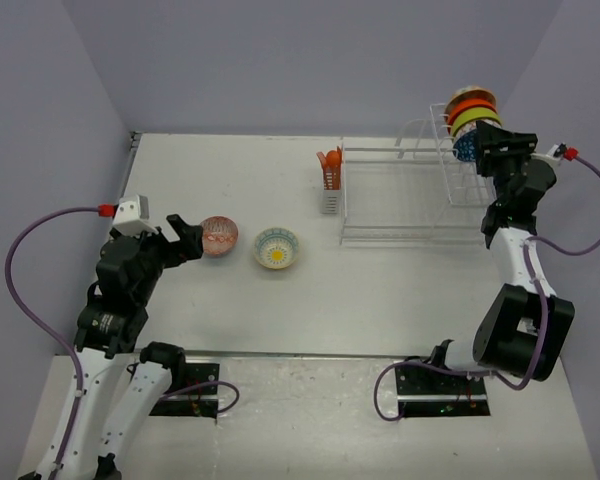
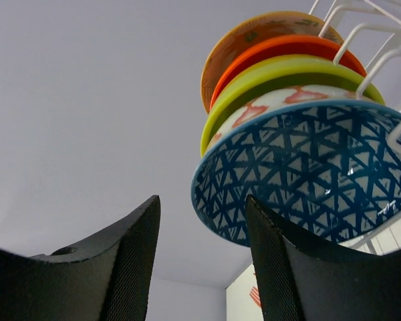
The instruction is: Unload the bowls from the dish rack
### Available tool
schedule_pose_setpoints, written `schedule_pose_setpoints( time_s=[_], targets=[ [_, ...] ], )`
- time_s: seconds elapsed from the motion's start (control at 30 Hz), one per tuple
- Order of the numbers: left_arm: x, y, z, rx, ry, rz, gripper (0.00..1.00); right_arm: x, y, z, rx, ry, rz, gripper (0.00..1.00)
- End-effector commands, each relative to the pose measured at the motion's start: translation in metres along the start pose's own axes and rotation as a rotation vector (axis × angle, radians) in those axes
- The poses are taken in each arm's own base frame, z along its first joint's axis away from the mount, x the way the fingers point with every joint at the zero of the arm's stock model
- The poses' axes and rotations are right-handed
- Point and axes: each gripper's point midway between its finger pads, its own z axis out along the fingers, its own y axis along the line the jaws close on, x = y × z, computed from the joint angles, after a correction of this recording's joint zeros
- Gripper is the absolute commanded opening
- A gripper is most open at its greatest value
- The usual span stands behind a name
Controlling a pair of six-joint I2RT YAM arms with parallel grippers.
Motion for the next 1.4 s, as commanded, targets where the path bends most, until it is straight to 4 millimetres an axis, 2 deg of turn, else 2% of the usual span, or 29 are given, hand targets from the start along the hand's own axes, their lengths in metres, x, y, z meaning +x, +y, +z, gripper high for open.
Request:
schedule_pose_setpoints(
  time_s=[0.0, 0.17, 0.27, 0.3, 0.4, 0.5, 0.67, 0.8, 0.93, 1.17, 1.37],
  targets=[
    [-0.002, 0.002, -0.001, -0.010, -0.016, 0.013, 1.00, -0.005, 0.031, 0.010, -0.093, 0.000, -0.046, 0.55],
    [-0.002, 0.002, -0.001, -0.013, -0.016, 0.012, 1.00, -0.005, 0.031, 0.020, -0.094, 0.001, -0.042, 0.49],
    [-0.003, 0.002, -0.002, -0.014, -0.019, 0.012, 1.00, -0.005, 0.032, 0.022, -0.104, -0.001, -0.033, 0.36],
    [-0.003, 0.002, -0.002, -0.014, -0.019, 0.011, 1.00, -0.006, 0.030, 0.020, -0.094, -0.007, -0.029, 0.27],
    [-0.004, 0.002, -0.002, -0.011, -0.023, 0.010, 1.00, -0.008, 0.031, 0.017, -0.087, -0.021, -0.037, 0.17],
    [-0.002, 0.002, -0.001, -0.010, -0.016, 0.010, 1.00, -0.010, 0.032, 0.017, -0.075, -0.029, -0.039, 0.14],
    [-0.003, 0.002, -0.002, -0.013, -0.021, 0.009, 1.00, -0.009, 0.031, 0.016, -0.079, -0.037, -0.022, 0.01],
    [-0.002, 0.002, -0.001, -0.012, -0.015, 0.009, 1.00, -0.012, 0.032, 0.011, -0.078, -0.056, -0.008, 0.00],
    [-0.002, 0.002, -0.001, -0.011, -0.015, 0.009, 1.00, -0.011, 0.043, 0.002, -0.121, -0.058, -0.006, 0.00],
    [-0.001, 0.003, 0.000, -0.016, -0.014, 0.008, 1.00, -0.007, 0.064, -0.011, -0.181, -0.042, 0.012, 0.00],
    [0.000, 0.003, 0.001, -0.020, -0.007, 0.009, 1.00, -0.004, 0.094, -0.033, -0.257, -0.024, -0.048, 0.00]
  ],
)
